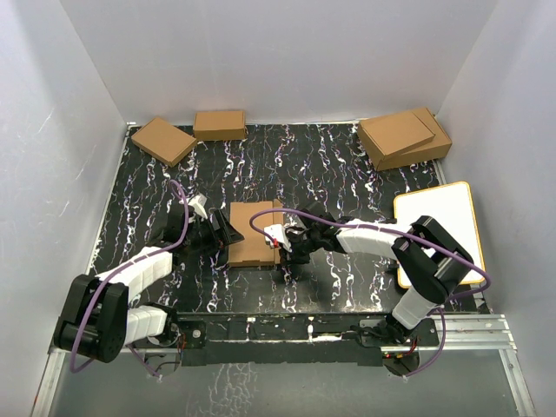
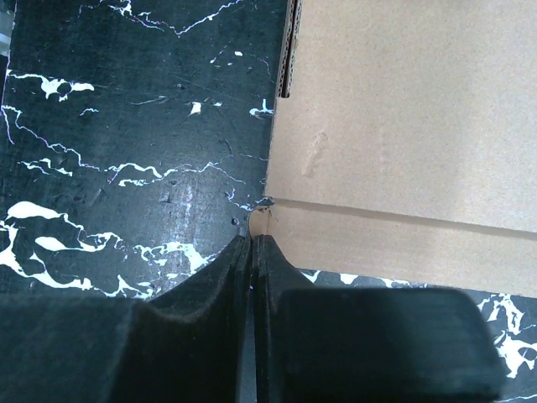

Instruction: Fold the paper box

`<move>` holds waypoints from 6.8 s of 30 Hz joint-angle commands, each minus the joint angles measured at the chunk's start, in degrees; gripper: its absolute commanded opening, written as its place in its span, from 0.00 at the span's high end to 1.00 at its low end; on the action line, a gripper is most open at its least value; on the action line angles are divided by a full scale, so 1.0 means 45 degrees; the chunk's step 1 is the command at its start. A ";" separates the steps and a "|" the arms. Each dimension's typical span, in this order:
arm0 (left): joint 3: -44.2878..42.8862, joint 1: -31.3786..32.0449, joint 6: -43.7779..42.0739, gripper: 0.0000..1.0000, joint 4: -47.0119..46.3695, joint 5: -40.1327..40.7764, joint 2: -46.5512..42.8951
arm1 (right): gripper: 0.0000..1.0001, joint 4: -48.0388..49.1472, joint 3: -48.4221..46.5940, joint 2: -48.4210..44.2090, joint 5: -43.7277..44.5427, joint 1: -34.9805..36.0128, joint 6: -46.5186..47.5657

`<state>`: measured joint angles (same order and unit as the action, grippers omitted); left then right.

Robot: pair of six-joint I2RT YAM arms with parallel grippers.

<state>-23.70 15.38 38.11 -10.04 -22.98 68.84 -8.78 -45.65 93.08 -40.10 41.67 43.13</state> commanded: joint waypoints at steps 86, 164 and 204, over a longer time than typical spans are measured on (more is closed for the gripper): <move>-0.1265 0.1968 0.0084 0.45 0.0945 0.1784 0.1630 | 0.92 -0.0641 -0.2217 0.0797 0.0679 0.0969 -0.1902; -0.1217 0.2110 0.0126 0.45 0.0865 0.2041 0.1844 | 0.92 -0.0629 -0.1953 0.0662 0.0608 0.1051 -0.2495; -0.1328 0.2117 0.0359 0.47 0.0658 0.1723 0.2064 | 0.92 -0.0203 -0.2830 0.0822 0.1924 0.1450 -0.4776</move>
<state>-28.86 23.86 38.61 -8.25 -12.01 77.17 -16.32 -54.43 96.86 -33.21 47.11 23.49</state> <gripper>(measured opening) 0.542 0.086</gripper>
